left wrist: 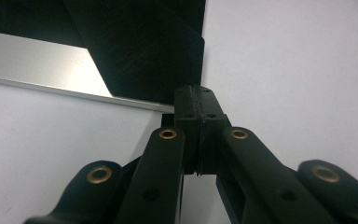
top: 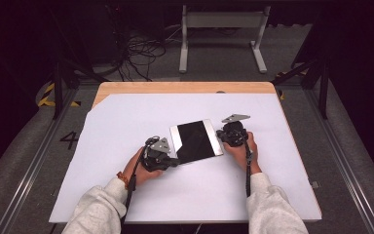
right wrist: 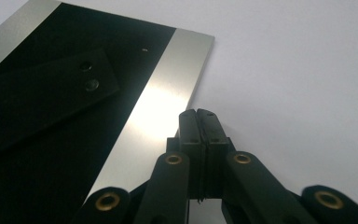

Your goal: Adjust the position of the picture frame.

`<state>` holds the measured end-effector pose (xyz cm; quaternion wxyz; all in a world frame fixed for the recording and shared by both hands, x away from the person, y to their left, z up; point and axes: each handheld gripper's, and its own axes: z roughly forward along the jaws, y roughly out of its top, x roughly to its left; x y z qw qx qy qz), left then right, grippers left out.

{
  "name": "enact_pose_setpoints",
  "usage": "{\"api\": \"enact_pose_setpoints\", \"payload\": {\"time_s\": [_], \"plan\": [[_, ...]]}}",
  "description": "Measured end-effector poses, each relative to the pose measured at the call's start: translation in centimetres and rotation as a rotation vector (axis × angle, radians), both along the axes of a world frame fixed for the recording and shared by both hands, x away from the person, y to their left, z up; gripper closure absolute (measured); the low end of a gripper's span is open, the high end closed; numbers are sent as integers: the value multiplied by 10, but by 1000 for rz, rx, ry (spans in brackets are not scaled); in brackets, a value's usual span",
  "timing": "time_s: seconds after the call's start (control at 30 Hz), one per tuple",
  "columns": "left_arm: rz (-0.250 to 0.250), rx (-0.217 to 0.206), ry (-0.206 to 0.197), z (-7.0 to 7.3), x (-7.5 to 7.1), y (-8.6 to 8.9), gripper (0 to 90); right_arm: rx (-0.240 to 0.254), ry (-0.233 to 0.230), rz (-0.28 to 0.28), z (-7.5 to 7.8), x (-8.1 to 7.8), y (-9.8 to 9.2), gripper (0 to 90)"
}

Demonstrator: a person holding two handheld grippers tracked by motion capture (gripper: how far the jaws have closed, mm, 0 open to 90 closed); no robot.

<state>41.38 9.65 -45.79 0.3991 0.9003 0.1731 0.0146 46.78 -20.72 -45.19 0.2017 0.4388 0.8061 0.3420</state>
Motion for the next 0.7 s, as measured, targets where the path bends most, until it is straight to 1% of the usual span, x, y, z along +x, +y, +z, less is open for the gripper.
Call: {"api": "enact_pose_setpoints", "payload": {"time_s": [0.07, 0.13, 0.17, 0.23, 0.27, 0.33, 0.37, 0.4, 0.43, 0.47, 0.53, 0.6, 0.63, 0.67, 0.7], "plan": [[0, -14, -17, 5, 1, 4, 891, 6, -8, 6, 2, -5, -4, 900], [18, -23, -28, 8, 2, 8, 885, 19, -12, 18, 4, -13, -10, 900], [33, -26, -33, 8, 4, 10, 882, 21, -18, 24, 5, -17, -12, 900], [77, -31, -55, 10, 10, 17, 872, 41, -27, 63, 7, -30, -14, 900], [90, -28, -63, 10, 13, 20, 870, 36, -30, 81, 7, -36, -13, 900], [132, -41, -73, 10, 19, 26, 860, 30, -20, 122, 4, -46, -10, 900], [150, -48, -78, 11, 22, 29, 860, 27, -13, 133, 2, -50, -8, 900], [163, -49, -82, 11, 25, 31, 858, 37, -21, 147, 0, -53, -7, 900], [181, -50, -86, 12, 29, 33, 852, 43, -18, 159, 0, -57, -6, 900], [191, -50, -90, 12, 33, 35, 849, 43, -19, 166, 0, -60, -4, 900], [222, -62, -97, 13, 41, 39, 846, 36, -19, 182, 0, -65, -2, 900], [235, -56, -81, 12, 48, 40, 832, 27, -17, 188, 0, -70, -2, 900], [245, -36, -92, 13, 52, 39, 832, 19, -16, 188, 1, -71, -2, 900], [260, -33, -102, 12, 56, 39, 830, -3, -11, 193, 0, -74, -2, 900], [260, -33, -102, 12, 56, 39, 822, -3, -11, 193, 0, -74, -2, 900]]}}
